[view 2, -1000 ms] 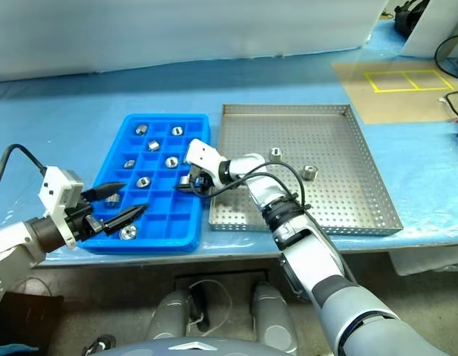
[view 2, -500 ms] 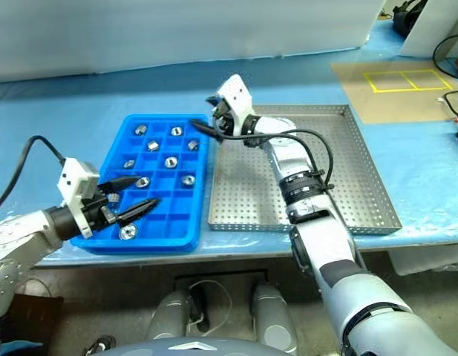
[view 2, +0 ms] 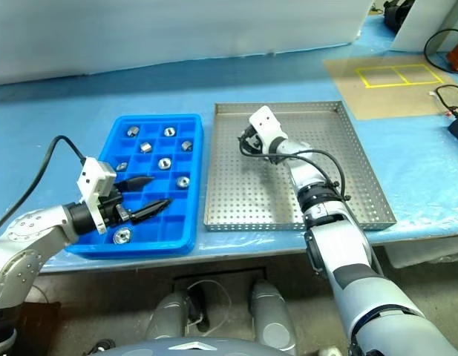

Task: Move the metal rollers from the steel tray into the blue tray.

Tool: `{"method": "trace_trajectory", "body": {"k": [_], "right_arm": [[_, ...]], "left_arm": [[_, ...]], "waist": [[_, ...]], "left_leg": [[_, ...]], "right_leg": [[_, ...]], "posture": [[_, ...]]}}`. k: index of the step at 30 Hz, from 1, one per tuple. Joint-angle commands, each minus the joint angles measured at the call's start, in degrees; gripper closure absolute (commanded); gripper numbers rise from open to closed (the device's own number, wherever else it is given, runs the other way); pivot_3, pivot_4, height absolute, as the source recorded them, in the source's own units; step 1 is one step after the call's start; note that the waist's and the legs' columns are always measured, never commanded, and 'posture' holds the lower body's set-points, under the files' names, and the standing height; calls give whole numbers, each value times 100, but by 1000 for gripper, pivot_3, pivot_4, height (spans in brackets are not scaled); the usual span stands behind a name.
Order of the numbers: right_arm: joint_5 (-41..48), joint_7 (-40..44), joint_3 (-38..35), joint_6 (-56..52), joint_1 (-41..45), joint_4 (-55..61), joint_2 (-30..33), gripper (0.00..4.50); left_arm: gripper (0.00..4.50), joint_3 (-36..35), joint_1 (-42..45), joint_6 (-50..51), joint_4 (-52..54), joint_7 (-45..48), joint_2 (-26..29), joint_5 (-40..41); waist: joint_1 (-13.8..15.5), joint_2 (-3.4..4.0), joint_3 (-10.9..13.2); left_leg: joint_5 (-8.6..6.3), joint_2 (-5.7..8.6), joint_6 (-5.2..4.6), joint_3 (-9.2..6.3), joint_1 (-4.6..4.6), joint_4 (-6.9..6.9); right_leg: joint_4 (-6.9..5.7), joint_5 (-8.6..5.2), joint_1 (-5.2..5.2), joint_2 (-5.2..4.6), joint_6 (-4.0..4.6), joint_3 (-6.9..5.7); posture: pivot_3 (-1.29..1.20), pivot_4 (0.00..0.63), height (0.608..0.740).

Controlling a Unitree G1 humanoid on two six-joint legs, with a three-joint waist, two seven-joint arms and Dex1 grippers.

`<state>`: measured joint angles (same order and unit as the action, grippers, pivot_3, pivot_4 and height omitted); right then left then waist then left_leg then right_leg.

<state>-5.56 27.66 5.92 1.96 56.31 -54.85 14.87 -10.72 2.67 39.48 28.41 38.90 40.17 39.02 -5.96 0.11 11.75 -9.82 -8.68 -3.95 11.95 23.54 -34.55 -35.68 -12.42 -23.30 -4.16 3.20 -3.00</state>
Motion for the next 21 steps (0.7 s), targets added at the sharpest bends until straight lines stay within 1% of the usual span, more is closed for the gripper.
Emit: {"method": "trace_trajectory", "body": {"k": [1, 7, 10, 17, 20, 21], "right_arm": [[-95, -133, -11, 176, -28, -143, 111, 739], [-150, -267, -55, 160, -74, -498, 135, 739], [-187, -315, -38, 162, -94, -657, 122, 739], [-223, -187, 39, 175, -196, -641, -10, 739], [-181, 37, 65, 205, -271, -508, -90, 1305], [-180, 69, 67, 195, -287, -478, -106, 1606]], "left_arm": [[0, 26, 117, -150, 40, 74, -11, -58], [0, 75, 199, -166, -35, 134, 8, -93], [0, 83, 202, -166, -40, 160, 14, -107], [0, 66, 193, -151, -35, 202, 41, -130], [0, 56, 183, -138, -36, 227, 63, -146], [0, 53, 178, -139, -37, 236, 69, -155]], "waist": [[-37, 0, 0], [-156, 0, 0], [-266, 0, 0], [-360, 0, 0], [-406, 0, 0], [-419, 0, 0]], "left_leg": [[0, 0, 0, 0, 0, -1], [-4, 0, -6, -1, 1, -10], [-4, -1, -7, -1, 2, -10], [-7, -3, -12, -3, 2, -23], [-11, -4, -18, -6, 2, -32], [-12, -4, -20, -6, 1, -35]], "right_leg": [[-2, 0, 1, 0, 0, 0], [-2, 0, 4, 0, 0, -1], [-2, 0, 4, 0, 0, -2], [-5, 0, 9, 0, 0, -4], [-6, 0, 17, 0, 0, -8], [-6, 0, 19, 0, 0, -8]], "posture": [[-484, 150, 740], [-489, 150, 740], [-488, 150, 740], [-483, 150, 740], [-481, 150, 740], [-480, 150, 740]]}}
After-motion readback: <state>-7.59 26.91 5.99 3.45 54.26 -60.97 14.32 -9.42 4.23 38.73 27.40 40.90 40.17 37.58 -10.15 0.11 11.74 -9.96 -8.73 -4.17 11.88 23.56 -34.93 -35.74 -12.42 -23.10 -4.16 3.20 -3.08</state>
